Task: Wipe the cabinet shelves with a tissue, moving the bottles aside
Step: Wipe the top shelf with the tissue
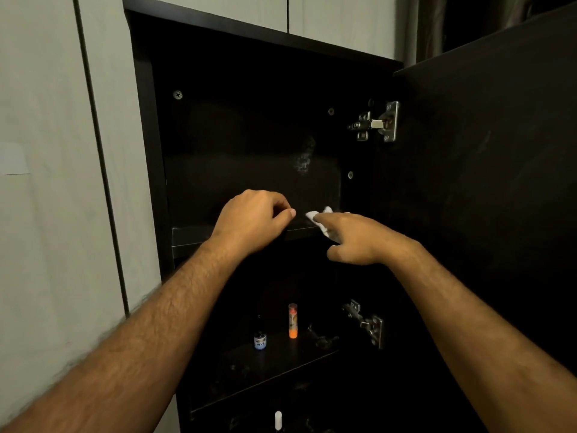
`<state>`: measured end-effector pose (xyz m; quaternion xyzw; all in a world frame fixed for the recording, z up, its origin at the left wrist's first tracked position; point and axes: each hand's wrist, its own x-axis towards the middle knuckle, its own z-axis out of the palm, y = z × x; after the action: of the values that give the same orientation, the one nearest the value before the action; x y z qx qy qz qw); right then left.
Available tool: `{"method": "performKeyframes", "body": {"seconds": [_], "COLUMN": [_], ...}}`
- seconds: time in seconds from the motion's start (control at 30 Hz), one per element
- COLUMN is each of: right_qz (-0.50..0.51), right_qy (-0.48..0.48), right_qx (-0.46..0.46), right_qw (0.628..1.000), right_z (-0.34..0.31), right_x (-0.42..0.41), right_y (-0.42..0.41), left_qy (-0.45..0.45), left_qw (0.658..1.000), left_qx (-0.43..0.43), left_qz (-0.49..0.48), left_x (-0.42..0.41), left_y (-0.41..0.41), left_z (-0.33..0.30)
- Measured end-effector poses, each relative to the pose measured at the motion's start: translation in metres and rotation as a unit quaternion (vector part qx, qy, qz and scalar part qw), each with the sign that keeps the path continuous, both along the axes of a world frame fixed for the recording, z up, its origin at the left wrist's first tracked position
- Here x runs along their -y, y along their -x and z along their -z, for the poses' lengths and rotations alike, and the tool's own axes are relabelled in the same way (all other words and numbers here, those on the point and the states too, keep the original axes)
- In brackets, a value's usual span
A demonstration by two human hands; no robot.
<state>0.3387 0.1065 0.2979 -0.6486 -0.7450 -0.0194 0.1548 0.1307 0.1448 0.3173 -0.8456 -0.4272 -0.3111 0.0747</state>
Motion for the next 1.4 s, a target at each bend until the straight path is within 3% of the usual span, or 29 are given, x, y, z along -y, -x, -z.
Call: {"method": "performKeyframes", "body": {"seconds": [0.17,0.4,0.6,0.9,1.1,1.33,1.4], "right_qz": [0.092,0.021,0.156,0.012,0.143,0.056,0.075], "right_qy": [0.089,0.065,0.176,0.143,0.226,0.196,0.214], "right_qx": [0.024,0.022,0.057,0.004,0.038,0.026,0.025], "right_qw": [0.991,0.997,0.970,0.990,0.963,0.979,0.974], "right_z": [-0.019,-0.011,-0.035,-0.024,-0.046,-0.033,-0.035], "right_x": [-0.013,-0.022,-0.027,-0.031,-0.029,-0.027,-0.023], "right_y": [-0.004,0.017,0.012,0.022,0.010,0.025,0.015], "left_qy": [-0.004,0.038,0.078,0.093,0.105,0.125,0.114], "left_qw": [1.000,0.999,0.995,0.992,0.991,0.988,0.990], "left_qx": [-0.007,-0.005,0.045,0.083,0.083,0.085,0.087], "left_qz": [0.009,0.032,0.041,0.018,0.017,0.022,0.018], "left_x": [-0.006,-0.012,-0.018,-0.018,-0.017,-0.016,-0.017], "left_y": [0.002,0.001,0.003,0.002,0.002,0.002,0.002], "left_z": [0.000,0.000,0.004,0.002,0.002,0.000,0.002]}}
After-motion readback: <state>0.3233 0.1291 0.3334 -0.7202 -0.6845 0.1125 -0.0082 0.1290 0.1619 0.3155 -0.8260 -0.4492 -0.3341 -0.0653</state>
